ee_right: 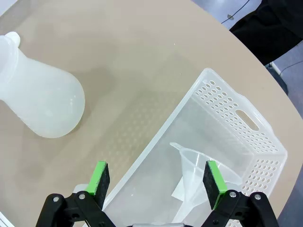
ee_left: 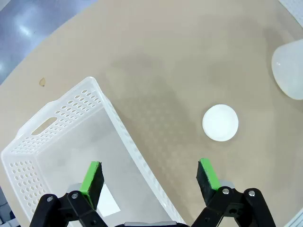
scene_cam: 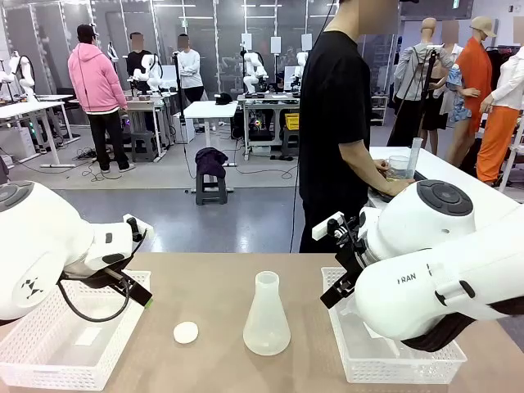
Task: Prepare the solutions needed for the experiment.
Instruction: Pick up the Plastic Funnel and insert it into the Big flask.
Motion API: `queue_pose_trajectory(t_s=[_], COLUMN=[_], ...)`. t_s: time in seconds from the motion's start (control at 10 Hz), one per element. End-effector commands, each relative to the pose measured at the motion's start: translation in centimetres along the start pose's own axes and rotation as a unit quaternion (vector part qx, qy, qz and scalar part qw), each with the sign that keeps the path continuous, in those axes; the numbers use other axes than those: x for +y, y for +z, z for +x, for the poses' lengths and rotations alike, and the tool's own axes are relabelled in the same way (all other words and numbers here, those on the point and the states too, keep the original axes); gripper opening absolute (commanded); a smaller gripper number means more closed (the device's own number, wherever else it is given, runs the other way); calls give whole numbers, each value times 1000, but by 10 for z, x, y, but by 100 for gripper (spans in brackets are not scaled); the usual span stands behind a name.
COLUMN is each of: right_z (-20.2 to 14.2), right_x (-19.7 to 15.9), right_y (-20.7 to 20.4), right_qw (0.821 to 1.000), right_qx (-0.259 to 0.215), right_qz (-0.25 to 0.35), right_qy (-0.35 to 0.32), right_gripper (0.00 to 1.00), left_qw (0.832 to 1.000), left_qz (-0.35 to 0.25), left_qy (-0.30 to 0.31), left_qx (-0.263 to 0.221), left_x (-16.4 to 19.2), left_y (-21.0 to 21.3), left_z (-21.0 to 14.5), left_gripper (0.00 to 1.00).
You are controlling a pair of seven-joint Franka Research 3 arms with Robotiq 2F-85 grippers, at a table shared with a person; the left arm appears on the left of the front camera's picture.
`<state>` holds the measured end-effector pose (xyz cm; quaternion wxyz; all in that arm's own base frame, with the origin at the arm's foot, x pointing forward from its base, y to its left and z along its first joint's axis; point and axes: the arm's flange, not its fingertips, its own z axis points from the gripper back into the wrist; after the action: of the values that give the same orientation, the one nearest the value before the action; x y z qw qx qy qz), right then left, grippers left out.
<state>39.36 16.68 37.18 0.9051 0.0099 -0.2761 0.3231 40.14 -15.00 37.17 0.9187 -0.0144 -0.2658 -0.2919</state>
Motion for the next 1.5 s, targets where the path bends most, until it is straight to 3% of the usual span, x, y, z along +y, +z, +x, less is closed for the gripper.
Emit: queue_pose_trajectory(t_s=[0.0, 1.2, 1.4], right_z=[0, 0, 0], right_x=[0, 0, 0], right_y=[0, 0, 16], right_qw=[1000, 1000, 998], right_qx=[0, 0, -42], right_qz=[0, 0, 48], right_qy=[-1, 0, -26], right_gripper=[100, 100, 100], left_qw=[1000, 1000, 997], left_qz=[0, 0, -63], left_qy=[0, 0, 19], left_qx=[0, 0, -45], left_x=[0, 0, 7], left_y=[0, 0, 20], left_z=[0, 0, -3], left_gripper=[100, 100, 100])
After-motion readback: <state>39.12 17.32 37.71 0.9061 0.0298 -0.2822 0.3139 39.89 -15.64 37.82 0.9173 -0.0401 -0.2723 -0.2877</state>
